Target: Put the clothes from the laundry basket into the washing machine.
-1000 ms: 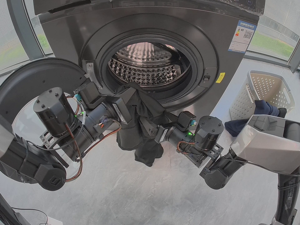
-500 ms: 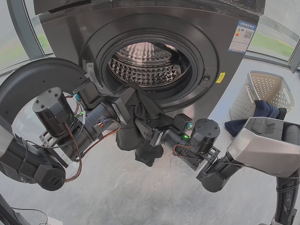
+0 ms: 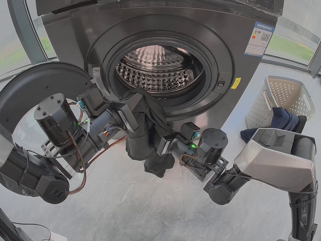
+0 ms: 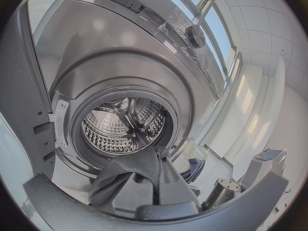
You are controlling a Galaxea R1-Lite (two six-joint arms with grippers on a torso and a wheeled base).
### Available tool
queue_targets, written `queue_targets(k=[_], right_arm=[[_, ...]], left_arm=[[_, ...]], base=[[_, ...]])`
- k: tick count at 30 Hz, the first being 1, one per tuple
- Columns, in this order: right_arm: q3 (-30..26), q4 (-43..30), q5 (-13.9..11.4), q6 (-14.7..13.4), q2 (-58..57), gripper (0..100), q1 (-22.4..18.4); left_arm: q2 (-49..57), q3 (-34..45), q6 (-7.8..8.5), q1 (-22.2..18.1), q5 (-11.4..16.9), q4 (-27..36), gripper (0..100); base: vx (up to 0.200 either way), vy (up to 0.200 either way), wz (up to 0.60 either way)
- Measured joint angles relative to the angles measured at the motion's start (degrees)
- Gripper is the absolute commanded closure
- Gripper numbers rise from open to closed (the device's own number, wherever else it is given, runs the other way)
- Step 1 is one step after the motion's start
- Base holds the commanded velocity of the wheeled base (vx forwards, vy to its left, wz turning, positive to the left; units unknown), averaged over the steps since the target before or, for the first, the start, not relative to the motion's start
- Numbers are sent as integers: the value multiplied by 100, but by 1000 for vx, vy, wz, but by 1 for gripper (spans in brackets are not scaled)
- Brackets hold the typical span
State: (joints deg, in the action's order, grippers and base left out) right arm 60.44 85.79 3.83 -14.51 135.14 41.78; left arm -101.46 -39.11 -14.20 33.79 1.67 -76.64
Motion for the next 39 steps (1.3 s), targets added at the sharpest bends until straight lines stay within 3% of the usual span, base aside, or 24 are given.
queue_targets(k=[10, 15, 21, 29, 36, 39], right_arm=[[-1193, -28, -52, 12, -1006, 100, -77], [-1723, -77, -217, 41, -1619, 100, -488], [-1871, -80, -432, 69, -1902, 100, -837], [-1971, -41, -566, 236, -2009, 100, -907], [-2252, 67, -744, 759, -2041, 100, -1072], [-2213, 126, -739, 806, -2041, 100, -1150]], left_arm=[[-9, 0, 2, -11, 0, -5, 100], [20, 68, 6, 29, -1, 26, 100], [168, 289, 20, 123, 16, 55, 100], [321, 363, 22, 165, 35, 50, 100], [334, 236, 11, 134, 29, 41, 100], [336, 221, 11, 135, 24, 44, 100]], base=[[0, 0, 0], [0, 0, 0], [0, 0, 0], [0, 0, 0], [0, 0, 0], [0, 0, 0]])
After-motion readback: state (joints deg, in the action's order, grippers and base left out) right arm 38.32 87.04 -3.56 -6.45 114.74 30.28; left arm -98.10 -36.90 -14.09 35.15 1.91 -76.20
